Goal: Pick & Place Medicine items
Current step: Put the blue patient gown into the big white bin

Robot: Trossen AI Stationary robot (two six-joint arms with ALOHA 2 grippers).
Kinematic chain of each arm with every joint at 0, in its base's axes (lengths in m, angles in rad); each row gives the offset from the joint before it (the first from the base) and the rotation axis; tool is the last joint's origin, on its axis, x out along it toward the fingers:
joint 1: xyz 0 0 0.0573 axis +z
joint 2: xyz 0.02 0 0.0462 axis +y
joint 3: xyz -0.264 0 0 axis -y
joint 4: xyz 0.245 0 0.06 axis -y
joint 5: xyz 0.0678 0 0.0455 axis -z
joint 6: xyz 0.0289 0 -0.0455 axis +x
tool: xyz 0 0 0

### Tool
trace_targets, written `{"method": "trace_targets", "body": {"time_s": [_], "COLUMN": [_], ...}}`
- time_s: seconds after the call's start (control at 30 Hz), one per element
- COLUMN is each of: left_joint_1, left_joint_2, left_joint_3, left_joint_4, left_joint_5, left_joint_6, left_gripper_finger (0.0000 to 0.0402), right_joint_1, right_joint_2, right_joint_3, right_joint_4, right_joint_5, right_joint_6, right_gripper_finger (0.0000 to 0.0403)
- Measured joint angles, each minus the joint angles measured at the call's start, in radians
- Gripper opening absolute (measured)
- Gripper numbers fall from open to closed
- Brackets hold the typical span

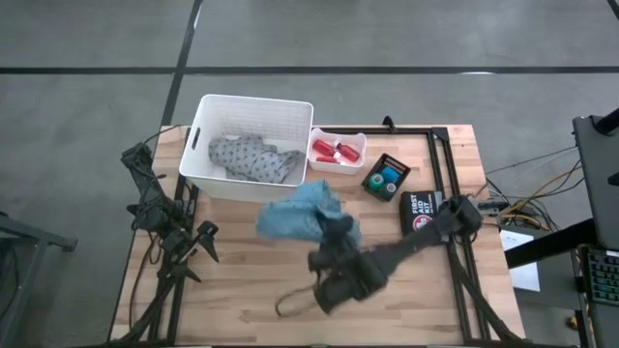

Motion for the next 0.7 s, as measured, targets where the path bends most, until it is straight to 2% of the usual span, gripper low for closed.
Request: {"method": "trace_targets", "body": {"time_s": [0.07, 0.13, 0.3, 0.47, 0.57, 0.7], "left_joint_1": [0.000, 0.000, 0.000, 0.000, 0.000, 0.000], "left_joint_2": [0.000, 0.000, 0.002, 0.006, 0.006, 0.006], "left_joint_3": [0.000, 0.000, 0.000, 0.000, 0.000, 0.000], "left_joint_4": [0.000, 0.000, 0.000, 0.000, 0.000, 0.000], "left_joint_5": [0.000, 0.000, 0.000, 0.000, 0.000, 0.000], "left_joint_6": [0.000, 0.000, 0.000, 0.000, 0.000, 0.000], "left_gripper_finger": [0.0319, 0.0319, 0.0319, 0.0319, 0.0319, 0.0319], "right_joint_1": [-0.052, -0.107, -0.241, -0.386, -0.465, -0.548], "right_joint_2": [-0.010, -0.020, -0.058, -0.091, -0.099, -0.105], "right_joint_3": [0.032, 0.052, 0.099, 0.232, 0.324, 0.416], "right_joint_4": [-0.040, -0.081, -0.087, -0.086, -0.079, -0.071], "right_joint_5": [-0.072, -0.078, 0.088, 0.045, 0.042, 0.014], "right_joint_6": [-0.012, -0.048, -0.262, -0.485, -0.517, -0.472], "right_gripper_finger": [0.0139, 0.0140, 0.0141, 0.0141, 0.0141, 0.0141]}}
